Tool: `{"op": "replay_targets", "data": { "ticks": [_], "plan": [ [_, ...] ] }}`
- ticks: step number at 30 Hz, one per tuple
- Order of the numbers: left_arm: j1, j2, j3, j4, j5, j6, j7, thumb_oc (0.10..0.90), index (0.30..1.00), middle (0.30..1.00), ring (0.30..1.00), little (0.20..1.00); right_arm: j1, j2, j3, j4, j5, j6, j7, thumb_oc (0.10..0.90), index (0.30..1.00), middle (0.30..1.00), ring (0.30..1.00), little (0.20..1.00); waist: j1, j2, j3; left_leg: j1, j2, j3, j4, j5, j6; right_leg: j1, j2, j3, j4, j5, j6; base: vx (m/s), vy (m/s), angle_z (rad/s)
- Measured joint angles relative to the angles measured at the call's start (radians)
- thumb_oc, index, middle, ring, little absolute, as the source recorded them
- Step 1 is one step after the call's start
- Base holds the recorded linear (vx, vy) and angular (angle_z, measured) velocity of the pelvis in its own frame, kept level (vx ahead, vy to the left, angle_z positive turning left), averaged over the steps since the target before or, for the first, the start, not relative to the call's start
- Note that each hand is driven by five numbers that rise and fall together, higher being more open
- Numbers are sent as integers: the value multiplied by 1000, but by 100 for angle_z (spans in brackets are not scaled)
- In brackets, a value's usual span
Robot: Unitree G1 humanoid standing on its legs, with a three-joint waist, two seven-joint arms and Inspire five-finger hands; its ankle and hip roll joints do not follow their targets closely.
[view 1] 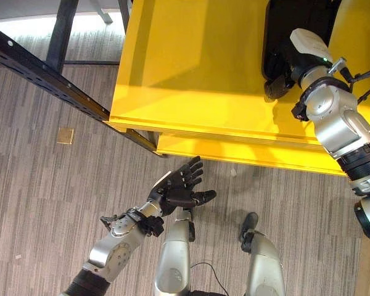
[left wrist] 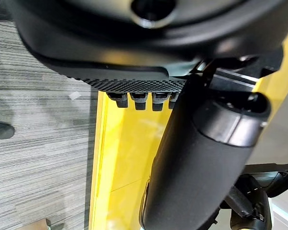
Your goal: Move parts from the plastic box to the shelf.
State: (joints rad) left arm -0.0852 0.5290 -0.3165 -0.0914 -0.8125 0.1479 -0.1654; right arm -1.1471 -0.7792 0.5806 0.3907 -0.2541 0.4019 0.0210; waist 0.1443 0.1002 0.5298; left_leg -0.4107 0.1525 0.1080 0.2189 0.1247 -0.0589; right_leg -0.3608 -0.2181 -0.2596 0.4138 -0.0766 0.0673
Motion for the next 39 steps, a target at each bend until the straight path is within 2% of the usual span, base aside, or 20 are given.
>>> {"op": "replay_targets", "data": {
  "ticks": [23,25,26,28,32,34,37,39],
  "plan": [
    [-1,1,-2,0,1,0,0,900,1000,1000,1000,1000,1,21,-3,0,-1,0,8,400,300,300,300,300,0,0,0,2,-1,1,1,-1,1,1,-2,1,3,0,0,0,0,0],
    [-1,1,-2,0,1,0,0,900,1000,1000,1000,1000,1,23,-3,0,-1,0,8,541,498,498,498,498,0,0,0,2,-1,1,1,-1,1,1,-2,1,3,0,0,0,0,0],
    [-1,1,-2,0,1,0,0,900,1000,1000,1000,1000,1,23,-3,0,-1,0,8,559,522,522,522,522,-1,0,0,2,-1,1,1,-1,1,1,-2,1,2,0,0,0,0,0],
    [-1,1,-2,0,1,0,0,900,1000,1000,1000,1000,1,24,-3,0,-1,0,8,559,522,522,522,522,-1,0,0,2,-1,2,1,-1,1,1,-2,1,2,0,0,0,0,0],
    [-3,1,-2,0,1,0,-1,900,1000,1000,1000,1000,0,30,-4,-1,-9,-16,4,637,632,632,632,632,0,0,0,2,-1,3,1,-1,2,1,-2,2,1,0,-1,0,0,0],
    [-5,1,-2,0,1,0,-1,900,1000,1000,1000,1000,0,34,-5,-2,-19,-24,1,782,835,835,835,835,1,0,0,2,-2,3,1,-4,2,1,-3,2,1,-1,-2,0,0,0],
    [-5,1,-3,0,1,0,-1,900,1000,1000,1000,1000,2,44,-5,-17,-20,-22,3,808,871,871,871,871,1,0,0,2,-3,5,1,-5,3,0,-3,4,-1,-3,-5,0,0,0],
    [-6,1,-3,0,1,0,-1,900,1000,1000,1000,1000,6,52,-4,-33,-20,-19,4,857,940,940,940,940,1,0,0,0,-3,5,1,-5,3,-1,-4,4,-3,-3,-5,0,0,0]
  ]
}}
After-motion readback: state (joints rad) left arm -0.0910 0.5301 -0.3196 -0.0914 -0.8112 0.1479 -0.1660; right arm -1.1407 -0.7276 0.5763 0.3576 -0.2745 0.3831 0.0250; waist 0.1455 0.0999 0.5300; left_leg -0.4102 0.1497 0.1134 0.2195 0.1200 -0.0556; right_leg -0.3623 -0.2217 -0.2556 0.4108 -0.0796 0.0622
